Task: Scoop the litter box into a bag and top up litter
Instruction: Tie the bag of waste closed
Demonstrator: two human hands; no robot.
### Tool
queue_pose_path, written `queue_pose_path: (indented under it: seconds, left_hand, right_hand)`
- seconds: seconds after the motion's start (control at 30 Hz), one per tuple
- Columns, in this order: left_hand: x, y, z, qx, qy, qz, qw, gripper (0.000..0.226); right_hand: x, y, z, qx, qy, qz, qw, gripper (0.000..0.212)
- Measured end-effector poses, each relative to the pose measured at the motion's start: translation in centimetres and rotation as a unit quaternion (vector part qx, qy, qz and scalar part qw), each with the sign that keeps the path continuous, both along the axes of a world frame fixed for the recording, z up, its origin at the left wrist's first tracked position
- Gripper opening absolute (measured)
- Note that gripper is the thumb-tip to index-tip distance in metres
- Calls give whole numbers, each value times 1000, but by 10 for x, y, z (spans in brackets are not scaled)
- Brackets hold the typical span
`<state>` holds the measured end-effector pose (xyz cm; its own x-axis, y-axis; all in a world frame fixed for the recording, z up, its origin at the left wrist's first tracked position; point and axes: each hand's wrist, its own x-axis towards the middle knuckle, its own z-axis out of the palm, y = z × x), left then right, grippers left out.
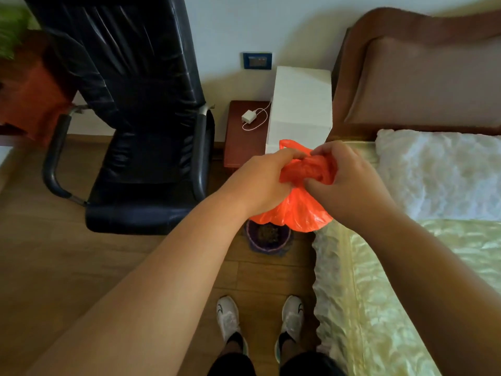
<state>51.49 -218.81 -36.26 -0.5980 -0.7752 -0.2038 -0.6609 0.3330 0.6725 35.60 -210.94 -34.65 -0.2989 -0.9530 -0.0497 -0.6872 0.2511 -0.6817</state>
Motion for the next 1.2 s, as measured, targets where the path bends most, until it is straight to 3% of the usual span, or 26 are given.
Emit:
queue_pose_path:
  seconds: [0.43,0.8,1.0,1.1,1.2]
  left_hand:
    - [14,-53,-255,113,-5,30,993,40]
    - [22,-70,-437,155,-73,91,981,48]
    - [35,-76,-526,183,-164,131,960,88]
    - [44,-74,-574,239,-139,213,937,98]
    - [45,-70,-600,290,-96,269,913,71]
  right_hand:
    - [12,-46,-247,115,-109,-31,987,35]
    - [19,-72,-428,162,-244,-112,950,35]
    - [16,-84,-503,181,-273,-141,934,38]
    - [18,-89,-530,185,-273,-146,933,36]
    - [19,-95,-552,178,-240,-125,946,34]
